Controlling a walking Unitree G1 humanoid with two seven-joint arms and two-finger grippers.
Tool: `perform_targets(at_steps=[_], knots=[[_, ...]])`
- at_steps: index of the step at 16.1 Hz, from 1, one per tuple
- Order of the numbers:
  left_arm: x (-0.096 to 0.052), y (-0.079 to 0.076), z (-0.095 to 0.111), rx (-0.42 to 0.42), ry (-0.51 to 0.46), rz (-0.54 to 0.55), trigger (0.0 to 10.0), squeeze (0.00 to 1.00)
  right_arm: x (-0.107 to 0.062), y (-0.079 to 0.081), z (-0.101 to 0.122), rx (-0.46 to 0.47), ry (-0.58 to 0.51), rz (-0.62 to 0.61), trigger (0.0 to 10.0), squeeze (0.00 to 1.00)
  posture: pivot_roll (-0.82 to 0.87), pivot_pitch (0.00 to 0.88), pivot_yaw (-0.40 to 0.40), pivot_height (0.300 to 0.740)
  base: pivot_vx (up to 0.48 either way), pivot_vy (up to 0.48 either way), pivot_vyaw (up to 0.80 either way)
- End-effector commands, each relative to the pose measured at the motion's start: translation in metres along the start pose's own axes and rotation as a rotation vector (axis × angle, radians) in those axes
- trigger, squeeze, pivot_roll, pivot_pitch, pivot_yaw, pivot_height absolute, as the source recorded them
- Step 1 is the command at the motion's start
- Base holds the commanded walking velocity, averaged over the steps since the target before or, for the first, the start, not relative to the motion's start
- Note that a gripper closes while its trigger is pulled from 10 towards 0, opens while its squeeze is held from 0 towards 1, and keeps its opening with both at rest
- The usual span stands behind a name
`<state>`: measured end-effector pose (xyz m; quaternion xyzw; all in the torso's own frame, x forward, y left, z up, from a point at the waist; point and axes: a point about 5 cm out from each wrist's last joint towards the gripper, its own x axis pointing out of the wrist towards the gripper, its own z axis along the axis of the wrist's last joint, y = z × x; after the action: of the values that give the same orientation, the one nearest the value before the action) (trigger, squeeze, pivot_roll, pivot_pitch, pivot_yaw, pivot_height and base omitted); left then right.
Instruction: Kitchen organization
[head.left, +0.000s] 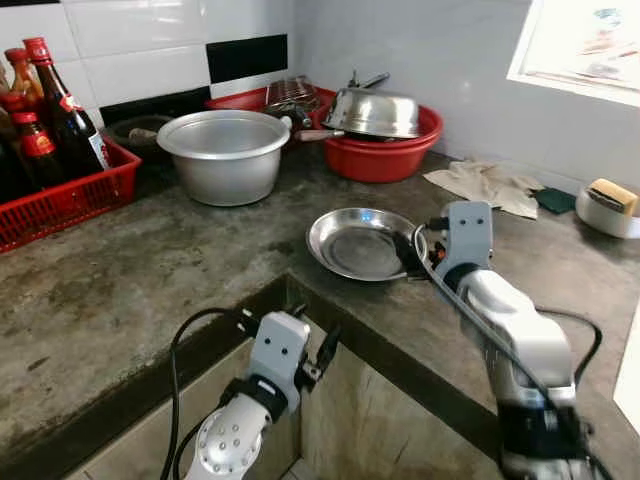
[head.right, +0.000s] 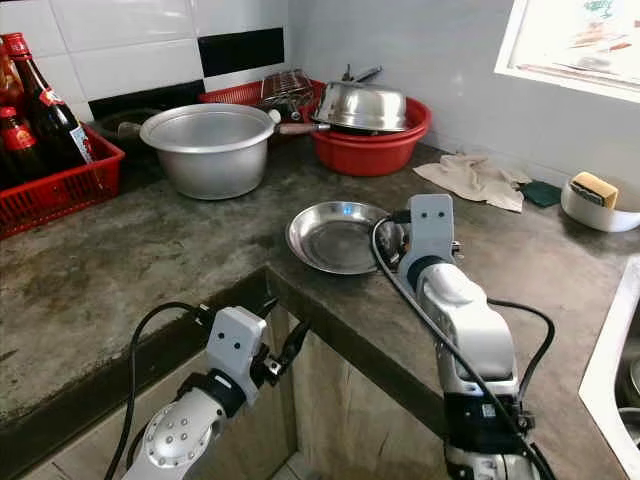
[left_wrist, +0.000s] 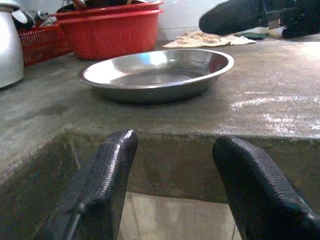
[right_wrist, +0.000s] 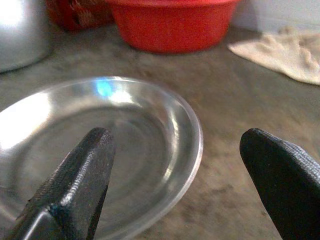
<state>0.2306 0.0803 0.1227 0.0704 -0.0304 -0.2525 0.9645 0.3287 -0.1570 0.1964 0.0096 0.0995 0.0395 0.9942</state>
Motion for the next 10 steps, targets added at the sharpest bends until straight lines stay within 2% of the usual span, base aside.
perform_targets(at_steps=[1,2,5,7,10], knots=[[-0.001,-0.002,-0.001,-0.006,0.011,-0.016,10.0,0.0,0.005,-0.003,0.002,0.027,0.031,-0.02,10.0,0.0,0.02,0.002,-0.074,0.74,0.0,0.0,0.0],[-0.002,-0.005,0.001,-0.024,-0.006,-0.033,10.0,0.0,0.012,-0.003,0.002,0.074,0.081,-0.016,10.0,0.0,0.02,0.003,-0.075,0.74,0.0,0.0,0.0],[-0.002,-0.016,0.013,-0.082,-0.086,-0.091,10.0,0.0,0.025,-0.001,-0.003,0.123,0.149,-0.03,10.0,0.0,0.02,0.003,-0.082,0.74,0.0,0.0,0.0],[-0.001,-0.017,0.014,-0.081,-0.093,-0.088,10.0,0.0,0.033,0.001,-0.008,0.2,0.207,-0.029,10.0,0.0,0.02,0.003,-0.085,0.74,0.0,0.0,0.0],[-0.001,-0.016,0.015,-0.085,-0.096,-0.086,10.0,0.0,0.042,-0.001,-0.006,0.265,0.23,-0.041,10.0,0.0,0.03,0.002,-0.097,0.74,0.0,0.0,0.0]])
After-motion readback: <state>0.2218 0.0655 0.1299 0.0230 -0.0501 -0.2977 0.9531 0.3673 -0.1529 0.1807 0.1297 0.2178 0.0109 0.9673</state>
